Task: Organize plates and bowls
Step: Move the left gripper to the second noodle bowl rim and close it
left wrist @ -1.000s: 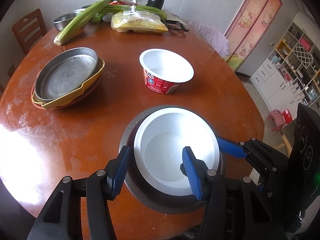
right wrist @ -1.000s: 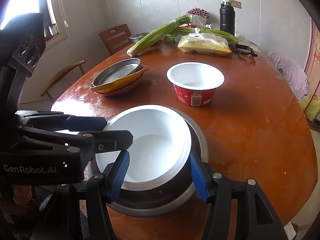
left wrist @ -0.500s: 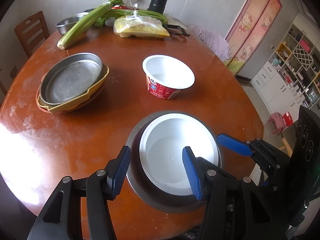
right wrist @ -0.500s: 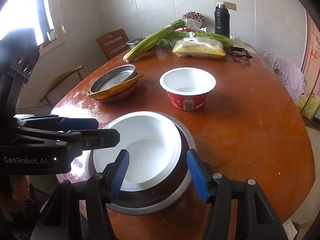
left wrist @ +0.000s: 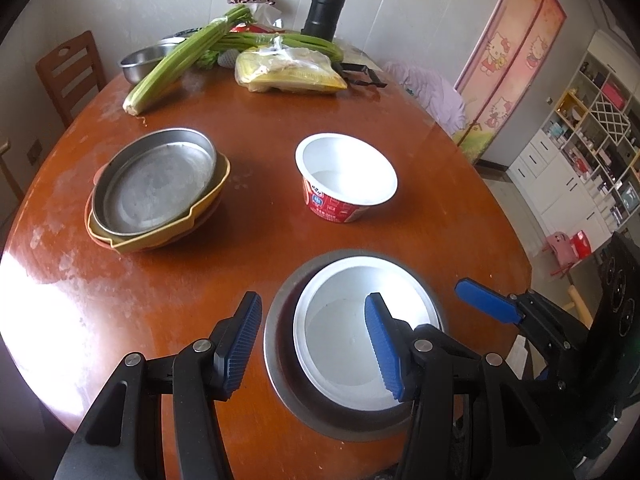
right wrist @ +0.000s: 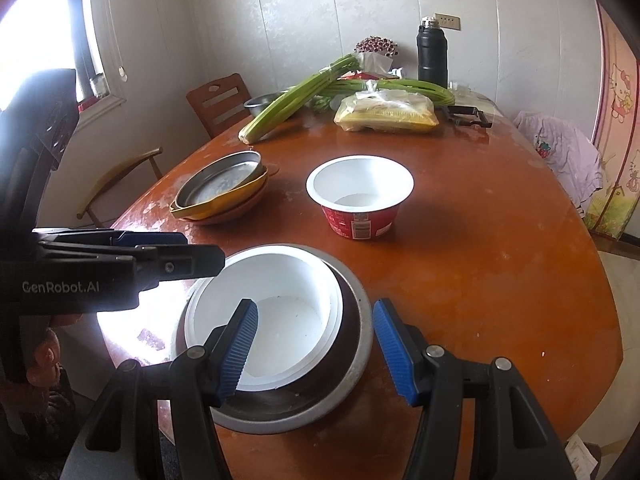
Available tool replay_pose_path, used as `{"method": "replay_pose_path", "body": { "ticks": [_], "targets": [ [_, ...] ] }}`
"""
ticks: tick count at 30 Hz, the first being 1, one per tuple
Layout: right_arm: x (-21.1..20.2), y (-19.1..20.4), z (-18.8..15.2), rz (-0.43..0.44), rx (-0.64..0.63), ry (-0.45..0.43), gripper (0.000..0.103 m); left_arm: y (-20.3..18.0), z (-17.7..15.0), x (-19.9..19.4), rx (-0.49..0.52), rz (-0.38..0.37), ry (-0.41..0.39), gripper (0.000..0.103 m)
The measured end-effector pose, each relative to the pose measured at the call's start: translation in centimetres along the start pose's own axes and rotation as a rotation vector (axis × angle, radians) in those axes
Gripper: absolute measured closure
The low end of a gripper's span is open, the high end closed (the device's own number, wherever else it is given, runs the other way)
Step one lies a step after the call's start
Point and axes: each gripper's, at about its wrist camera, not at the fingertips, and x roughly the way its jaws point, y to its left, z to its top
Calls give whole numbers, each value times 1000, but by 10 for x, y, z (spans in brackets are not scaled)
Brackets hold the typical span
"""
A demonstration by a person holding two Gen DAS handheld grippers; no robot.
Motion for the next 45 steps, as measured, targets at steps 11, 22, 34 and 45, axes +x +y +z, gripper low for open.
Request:
{"method": "replay_pose_path", "body": {
  "ticks": [11,22,34,45],
  "targets": [
    [2,-11,9,-24,30,-18,40,-12,22,8,37,-14,-13,48],
    [9,-35,22,-66,85,-28,39,-30,53,25,109,-43,-25,47],
    [14,-74,44,-101,157,-70,35,-29,92,50,137,-28,-9,47],
    [37,-94,76,-124,177,-67,35,-11,131,80,103,-1,18,47]
  ]
}}
